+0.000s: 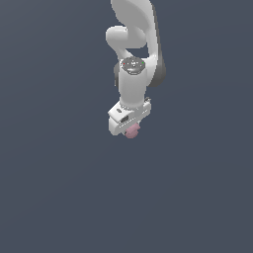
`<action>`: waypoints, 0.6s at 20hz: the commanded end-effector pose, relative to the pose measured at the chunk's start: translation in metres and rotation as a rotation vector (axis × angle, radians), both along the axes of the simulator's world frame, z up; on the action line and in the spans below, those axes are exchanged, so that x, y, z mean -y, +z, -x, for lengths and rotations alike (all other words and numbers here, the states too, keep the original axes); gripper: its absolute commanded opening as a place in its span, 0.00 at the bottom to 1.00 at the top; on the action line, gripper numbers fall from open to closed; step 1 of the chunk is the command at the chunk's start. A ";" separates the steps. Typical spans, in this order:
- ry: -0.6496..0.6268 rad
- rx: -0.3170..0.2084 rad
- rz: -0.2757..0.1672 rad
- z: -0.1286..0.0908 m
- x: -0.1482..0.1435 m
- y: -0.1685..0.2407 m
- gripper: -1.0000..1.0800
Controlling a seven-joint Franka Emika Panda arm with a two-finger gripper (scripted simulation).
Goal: Pick up the object and move it to a goal position.
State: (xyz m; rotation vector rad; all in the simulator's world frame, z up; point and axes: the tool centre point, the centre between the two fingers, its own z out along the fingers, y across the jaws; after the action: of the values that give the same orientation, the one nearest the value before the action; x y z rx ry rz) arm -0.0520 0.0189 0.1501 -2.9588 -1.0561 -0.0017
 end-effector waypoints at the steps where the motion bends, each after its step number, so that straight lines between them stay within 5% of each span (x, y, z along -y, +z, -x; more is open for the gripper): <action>1: 0.001 0.000 -0.001 0.001 0.010 0.022 0.00; 12: 0.000 -0.001 -0.001 0.001 0.036 0.080 0.00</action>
State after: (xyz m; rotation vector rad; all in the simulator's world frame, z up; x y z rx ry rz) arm -0.0526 -0.0152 0.2256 -2.9584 -1.0554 -0.0030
